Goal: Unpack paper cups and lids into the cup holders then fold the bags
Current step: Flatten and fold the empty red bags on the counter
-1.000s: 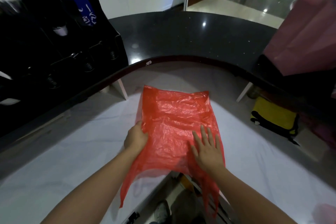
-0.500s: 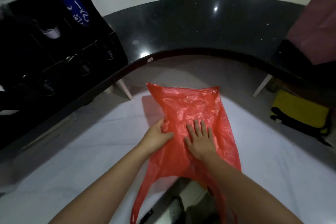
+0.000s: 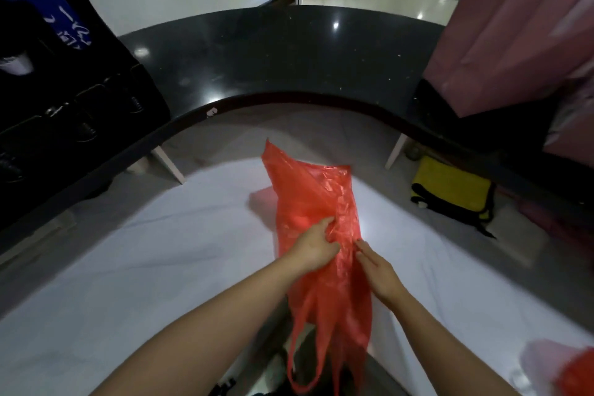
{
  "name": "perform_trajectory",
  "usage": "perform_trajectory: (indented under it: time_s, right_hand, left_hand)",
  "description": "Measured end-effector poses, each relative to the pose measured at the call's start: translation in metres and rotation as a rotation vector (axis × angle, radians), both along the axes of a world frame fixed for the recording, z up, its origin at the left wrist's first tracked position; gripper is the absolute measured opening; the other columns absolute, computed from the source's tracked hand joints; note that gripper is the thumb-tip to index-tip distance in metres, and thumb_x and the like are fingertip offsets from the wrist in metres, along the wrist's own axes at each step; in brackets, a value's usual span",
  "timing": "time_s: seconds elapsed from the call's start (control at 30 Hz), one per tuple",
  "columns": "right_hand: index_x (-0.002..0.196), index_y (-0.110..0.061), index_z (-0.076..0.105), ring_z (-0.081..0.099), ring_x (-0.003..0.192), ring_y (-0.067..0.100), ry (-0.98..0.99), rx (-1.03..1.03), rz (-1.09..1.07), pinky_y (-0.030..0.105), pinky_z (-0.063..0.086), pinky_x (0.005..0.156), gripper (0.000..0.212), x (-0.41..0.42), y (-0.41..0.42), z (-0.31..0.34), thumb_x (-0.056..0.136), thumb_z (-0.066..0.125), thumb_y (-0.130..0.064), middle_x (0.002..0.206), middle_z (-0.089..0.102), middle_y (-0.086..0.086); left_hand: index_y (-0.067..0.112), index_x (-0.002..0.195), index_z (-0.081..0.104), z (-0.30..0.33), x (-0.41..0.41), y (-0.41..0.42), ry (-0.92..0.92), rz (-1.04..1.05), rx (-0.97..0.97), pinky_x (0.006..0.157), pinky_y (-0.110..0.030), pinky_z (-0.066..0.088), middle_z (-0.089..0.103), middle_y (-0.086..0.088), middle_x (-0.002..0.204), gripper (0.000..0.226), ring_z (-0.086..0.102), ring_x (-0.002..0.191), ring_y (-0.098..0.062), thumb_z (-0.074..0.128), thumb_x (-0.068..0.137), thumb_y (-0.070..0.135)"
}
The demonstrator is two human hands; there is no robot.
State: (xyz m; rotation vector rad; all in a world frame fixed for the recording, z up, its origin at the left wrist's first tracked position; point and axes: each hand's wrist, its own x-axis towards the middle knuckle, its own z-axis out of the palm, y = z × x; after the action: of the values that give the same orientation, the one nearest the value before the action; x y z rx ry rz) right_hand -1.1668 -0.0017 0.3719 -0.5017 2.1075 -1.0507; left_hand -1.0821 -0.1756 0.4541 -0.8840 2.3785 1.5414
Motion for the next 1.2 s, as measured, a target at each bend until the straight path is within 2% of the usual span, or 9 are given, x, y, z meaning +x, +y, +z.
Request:
perform_trajectory:
  time_s: [0.1, 0.2, 0.4, 0.53, 0.6, 0.67, 0.8, 1.0, 1.2]
  right_hand:
    - [0.132, -0.042, 0.059, 0.061, 0.119, -0.002, -0.187, -0.121, -0.148, 0.022, 0.048, 0.098, 0.031, -0.007, 0.002, 0.011, 0.108, 0.044, -0.031, 0.137, 0.061, -0.018]
    - [0.117, -0.048, 0.063, 0.062, 0.110, -0.010, -0.257, -0.163, -0.164, 0.018, 0.052, 0.081, 0.030, -0.012, 0.008, 0.015, 0.109, 0.041, -0.031, 0.116, 0.067, -0.033]
    - [0.121, -0.041, 0.063, 0.062, 0.118, 0.000, -0.370, -0.244, -0.245, 0.027, 0.059, 0.083, 0.027, -0.016, 0.014, 0.011, 0.108, 0.046, -0.026, 0.127, 0.064, -0.021]
    - [0.127, -0.032, 0.059, 0.057, 0.126, 0.014, -0.385, -0.244, -0.296, 0.042, 0.058, 0.096, 0.024, -0.027, 0.011, 0.008, 0.106, 0.049, -0.026, 0.137, 0.059, -0.004]
    - [0.129, -0.026, 0.062, 0.057, 0.126, 0.016, -0.155, -0.146, -0.255, 0.044, 0.055, 0.099, 0.027, -0.029, 0.010, 0.012, 0.105, 0.050, -0.024, 0.139, 0.059, -0.002]
    - [0.128, -0.018, 0.064, 0.055, 0.123, 0.013, 0.341, -0.059, -0.129, 0.040, 0.051, 0.103, 0.029, -0.028, 0.010, 0.015, 0.104, 0.048, -0.022, 0.135, 0.060, -0.001]
    - [0.117, -0.009, 0.069, 0.058, 0.121, 0.027, 0.933, -0.159, 0.301, 0.038, 0.049, 0.101, 0.030, -0.014, -0.003, 0.023, 0.096, 0.051, -0.019, 0.131, 0.063, 0.009]
    - [0.136, -0.015, 0.060, 0.036, 0.147, 0.032, 1.022, 0.059, 0.713, 0.051, 0.035, 0.112, 0.053, 0.011, -0.043, 0.032, 0.083, 0.064, -0.009, 0.160, 0.038, 0.010]
    - [0.141, -0.018, 0.047, 0.036, 0.135, 0.035, 1.023, 0.588, 0.752, 0.049, 0.030, 0.109, 0.056, 0.015, -0.047, 0.036, 0.087, 0.062, -0.019, 0.157, 0.033, 0.016]
  left_hand:
    - [0.018, 0.146, 0.050, -0.024, -0.005, 0.022, -0.046, -0.131, -0.072, 0.104, -0.034, 0.048, 0.064, -0.008, 0.135, 0.054, 0.062, 0.121, -0.026, 0.060, 0.093, 0.016]
    - [0.021, 0.136, 0.057, -0.048, 0.004, 0.037, -0.077, -0.242, -0.156, 0.099, -0.039, 0.051, 0.068, -0.007, 0.125, 0.042, 0.064, 0.113, -0.028, 0.058, 0.094, 0.022]
    - [0.025, 0.144, 0.043, -0.082, 0.021, 0.074, -0.130, -0.355, -0.558, 0.120, -0.047, 0.021, 0.047, -0.003, 0.139, 0.067, 0.037, 0.134, -0.027, 0.053, 0.087, 0.059]
    - [0.021, 0.144, 0.040, -0.086, 0.020, 0.091, -0.172, -0.347, -0.720, 0.124, -0.052, 0.011, 0.042, -0.007, 0.145, 0.068, 0.032, 0.140, -0.029, 0.055, 0.088, 0.058]
    - [0.021, 0.144, 0.041, -0.084, 0.020, 0.083, -0.159, -0.396, -0.738, 0.124, -0.052, 0.008, 0.041, -0.007, 0.146, 0.061, 0.030, 0.141, -0.029, 0.056, 0.091, 0.048]
    - [0.023, 0.143, 0.044, -0.082, 0.024, 0.062, -0.136, -0.455, -0.734, 0.124, -0.053, 0.006, 0.039, -0.005, 0.146, 0.055, 0.028, 0.142, -0.030, 0.057, 0.092, 0.038]
    - [0.028, 0.147, 0.043, -0.078, 0.037, 0.000, -0.106, -0.680, -0.843, 0.123, -0.055, 0.005, 0.032, -0.003, 0.154, 0.049, 0.020, 0.146, -0.033, 0.046, 0.099, 0.027]
    - [0.037, 0.136, 0.057, -0.067, 0.055, -0.060, -0.053, -0.924, -1.060, 0.125, -0.052, 0.001, 0.036, -0.002, 0.155, 0.037, 0.021, 0.148, -0.035, 0.042, 0.103, 0.034]
    - [0.029, 0.146, 0.039, -0.068, 0.081, -0.053, -0.089, -0.724, -0.904, 0.120, -0.050, 0.022, 0.040, -0.003, 0.150, 0.053, 0.036, 0.138, -0.029, 0.048, 0.095, 0.035]
